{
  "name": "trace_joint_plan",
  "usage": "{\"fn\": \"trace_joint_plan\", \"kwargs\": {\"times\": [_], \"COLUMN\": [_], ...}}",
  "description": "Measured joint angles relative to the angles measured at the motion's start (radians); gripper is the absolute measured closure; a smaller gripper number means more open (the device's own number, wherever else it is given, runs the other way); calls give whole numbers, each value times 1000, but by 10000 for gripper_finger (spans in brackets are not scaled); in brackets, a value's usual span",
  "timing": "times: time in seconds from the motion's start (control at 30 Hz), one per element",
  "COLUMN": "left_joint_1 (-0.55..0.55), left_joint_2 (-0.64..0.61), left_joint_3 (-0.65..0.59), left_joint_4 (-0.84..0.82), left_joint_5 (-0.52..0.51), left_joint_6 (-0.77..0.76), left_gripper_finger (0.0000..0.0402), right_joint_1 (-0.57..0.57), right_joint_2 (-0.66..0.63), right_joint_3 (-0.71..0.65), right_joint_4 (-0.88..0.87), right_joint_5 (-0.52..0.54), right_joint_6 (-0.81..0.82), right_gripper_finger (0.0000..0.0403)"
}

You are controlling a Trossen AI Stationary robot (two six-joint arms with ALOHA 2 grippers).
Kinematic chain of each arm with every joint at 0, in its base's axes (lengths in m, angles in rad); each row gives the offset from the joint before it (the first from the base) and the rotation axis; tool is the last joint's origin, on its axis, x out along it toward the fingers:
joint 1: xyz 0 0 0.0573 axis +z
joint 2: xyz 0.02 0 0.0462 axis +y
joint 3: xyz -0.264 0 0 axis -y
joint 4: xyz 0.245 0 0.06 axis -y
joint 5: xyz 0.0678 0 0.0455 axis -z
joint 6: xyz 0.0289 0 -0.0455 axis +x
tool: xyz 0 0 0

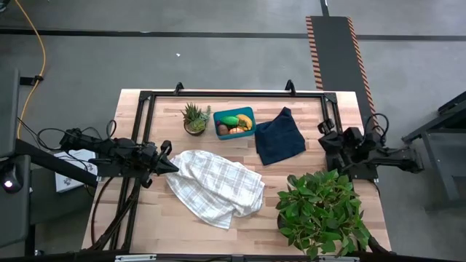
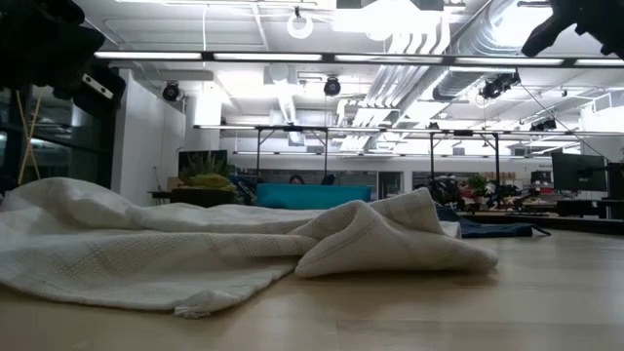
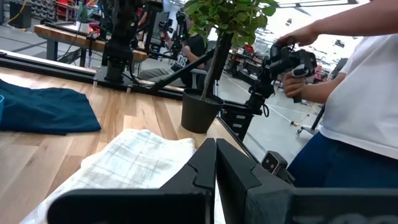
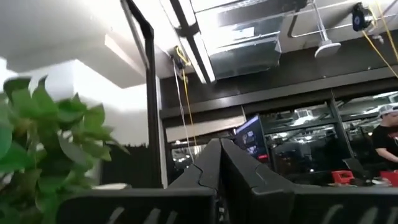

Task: Pick and placing Produce into tupperware
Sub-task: Return to Home Position

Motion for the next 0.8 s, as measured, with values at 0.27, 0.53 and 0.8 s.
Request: {"fn": "trace_joint_plan", "kwargs": {"times": [0.27, 0.53, 0.8], "left_joint_1": [0, 0, 0], "left_joint_2": [0, 0, 0], "left_joint_3": [0, 0, 0], "left_joint_4": [0, 0, 0], "left_joint_5": [0, 0, 0], "left_joint_6": [0, 0, 0], "left_gripper_finger": [401, 401, 401], "right_joint_1": [0, 0, 0], "right_joint_2": [0, 0, 0], "right_joint_3": [0, 0, 0], "right_joint_4": [-115, -280, -403], "right_joint_5": [-13, 2, 24], "right_joint_6": [-171, -200, -224], "right_gripper_finger": [403, 403, 403]}}
